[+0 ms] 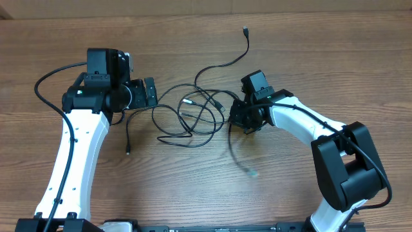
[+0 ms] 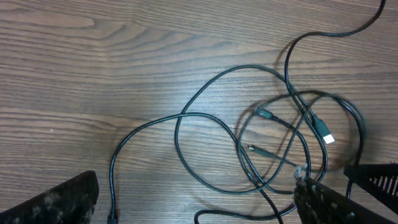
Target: Untangle cables
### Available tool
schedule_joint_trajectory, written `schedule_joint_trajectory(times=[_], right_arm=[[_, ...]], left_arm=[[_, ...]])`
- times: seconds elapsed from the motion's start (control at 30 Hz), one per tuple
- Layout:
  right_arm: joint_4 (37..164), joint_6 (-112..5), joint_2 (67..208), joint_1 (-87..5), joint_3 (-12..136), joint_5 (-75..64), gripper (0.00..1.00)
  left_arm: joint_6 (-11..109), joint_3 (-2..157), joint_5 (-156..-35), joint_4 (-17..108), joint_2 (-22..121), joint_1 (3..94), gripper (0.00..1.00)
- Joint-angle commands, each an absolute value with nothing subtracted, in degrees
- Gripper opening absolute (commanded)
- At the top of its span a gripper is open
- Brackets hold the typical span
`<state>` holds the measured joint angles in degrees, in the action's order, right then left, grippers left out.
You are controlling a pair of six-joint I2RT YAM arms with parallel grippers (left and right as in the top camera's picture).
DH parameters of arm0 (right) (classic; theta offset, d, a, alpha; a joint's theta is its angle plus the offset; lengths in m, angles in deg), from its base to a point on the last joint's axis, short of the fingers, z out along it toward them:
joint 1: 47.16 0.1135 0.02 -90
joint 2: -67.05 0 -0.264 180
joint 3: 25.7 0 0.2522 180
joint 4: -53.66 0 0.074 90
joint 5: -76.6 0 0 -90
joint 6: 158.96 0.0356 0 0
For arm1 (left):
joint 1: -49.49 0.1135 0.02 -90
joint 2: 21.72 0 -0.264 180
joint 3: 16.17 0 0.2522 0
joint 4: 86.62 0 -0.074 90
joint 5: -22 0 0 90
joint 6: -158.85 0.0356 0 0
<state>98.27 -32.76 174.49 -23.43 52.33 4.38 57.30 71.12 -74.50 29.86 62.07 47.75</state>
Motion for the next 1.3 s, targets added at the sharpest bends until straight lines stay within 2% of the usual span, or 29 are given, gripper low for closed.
schedule_joint_trajectory(times=[0.0, 0.33, 0.43, 0.67, 0.77, 0.87, 1.17, 1.27], right_arm=[[98.1, -32.9, 174.6, -23.1, 52.0, 4.7, 0.04], [100.5, -34.0, 174.4, -23.1, 52.6, 4.7, 0.04], [105.6, -37.7, 173.9, -23.8, 57.1, 4.6, 0.04], [126.1, -44.0, 171.8, -24.0, 79.6, -4.6, 0.04], [137.1, -45.5, 171.4, -24.0, 96.0, -9.9, 0.04], [142.9, -45.5, 171.4, -24.0, 108.8, -14.0, 0.04], [147.5, -45.5, 171.4, -27.3, 143.4, -15.3, 0.04], [147.6, -45.5, 171.3, -29.5, 149.0, -15.3, 0.04]], left_arm=[[58.6, 71.6, -75.1, 30.0, 61.4, 48.0, 1.0], [58.6, 71.6, -75.1, 30.0, 61.4, 48.0, 1.0], [58.6, 71.6, -75.1, 30.0, 61.4, 48.0, 1.0], [58.6, 71.6, -75.1, 30.0, 61.4, 48.0, 1.0], [58.6, 71.6, -75.1, 30.0, 61.4, 48.0, 1.0], [58.6, 71.6, -75.1, 30.0, 61.4, 48.0, 0.99], [58.6, 71.6, -75.1, 30.0, 61.4, 48.0, 1.0], [58.6, 71.6, -75.1, 30.0, 61.4, 48.0, 1.0]])
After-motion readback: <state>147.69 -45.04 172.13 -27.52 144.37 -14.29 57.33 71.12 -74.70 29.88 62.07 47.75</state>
